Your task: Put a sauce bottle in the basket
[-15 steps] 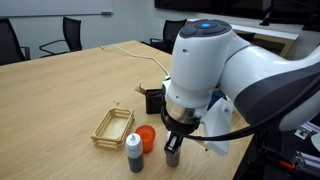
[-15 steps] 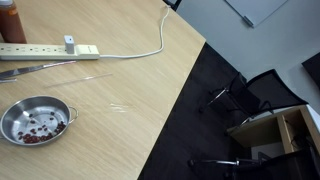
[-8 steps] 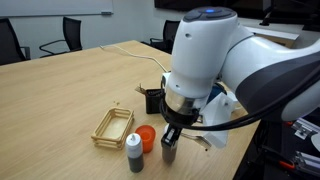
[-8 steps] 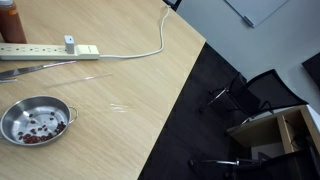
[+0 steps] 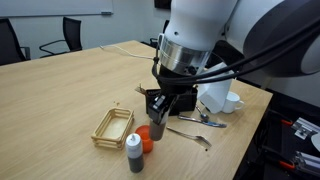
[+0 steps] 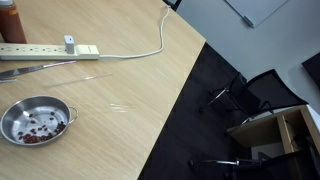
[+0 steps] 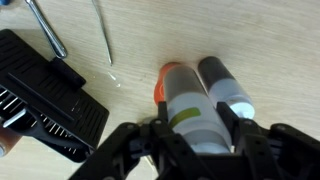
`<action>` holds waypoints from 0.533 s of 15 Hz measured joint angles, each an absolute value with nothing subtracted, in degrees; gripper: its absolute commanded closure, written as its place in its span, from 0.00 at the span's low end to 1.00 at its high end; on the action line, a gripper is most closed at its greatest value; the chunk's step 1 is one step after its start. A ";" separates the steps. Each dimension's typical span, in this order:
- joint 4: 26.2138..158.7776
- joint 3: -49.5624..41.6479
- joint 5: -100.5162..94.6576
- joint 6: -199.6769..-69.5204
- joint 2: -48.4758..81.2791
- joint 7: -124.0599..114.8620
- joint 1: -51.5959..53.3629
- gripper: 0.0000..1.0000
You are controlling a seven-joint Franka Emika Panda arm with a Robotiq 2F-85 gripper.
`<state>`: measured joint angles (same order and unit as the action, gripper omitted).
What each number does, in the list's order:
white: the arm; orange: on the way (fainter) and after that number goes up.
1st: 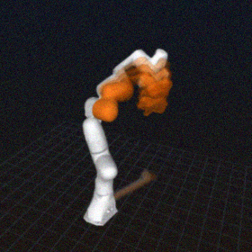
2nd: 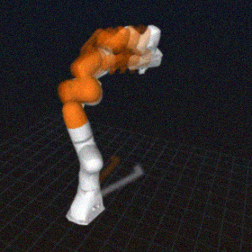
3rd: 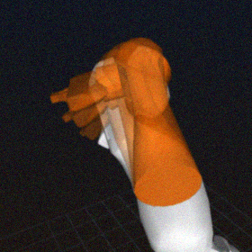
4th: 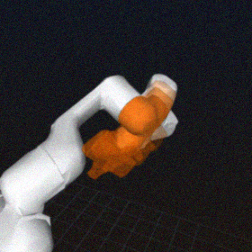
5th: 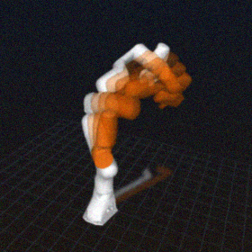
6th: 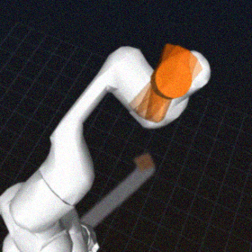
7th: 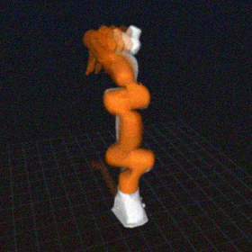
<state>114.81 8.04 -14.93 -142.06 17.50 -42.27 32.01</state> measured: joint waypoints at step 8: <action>102.30 8.07 -14.65 -136.63 22.68 -39.57 29.06 0.73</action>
<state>102.30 8.07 -14.65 -136.63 22.68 -39.57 29.06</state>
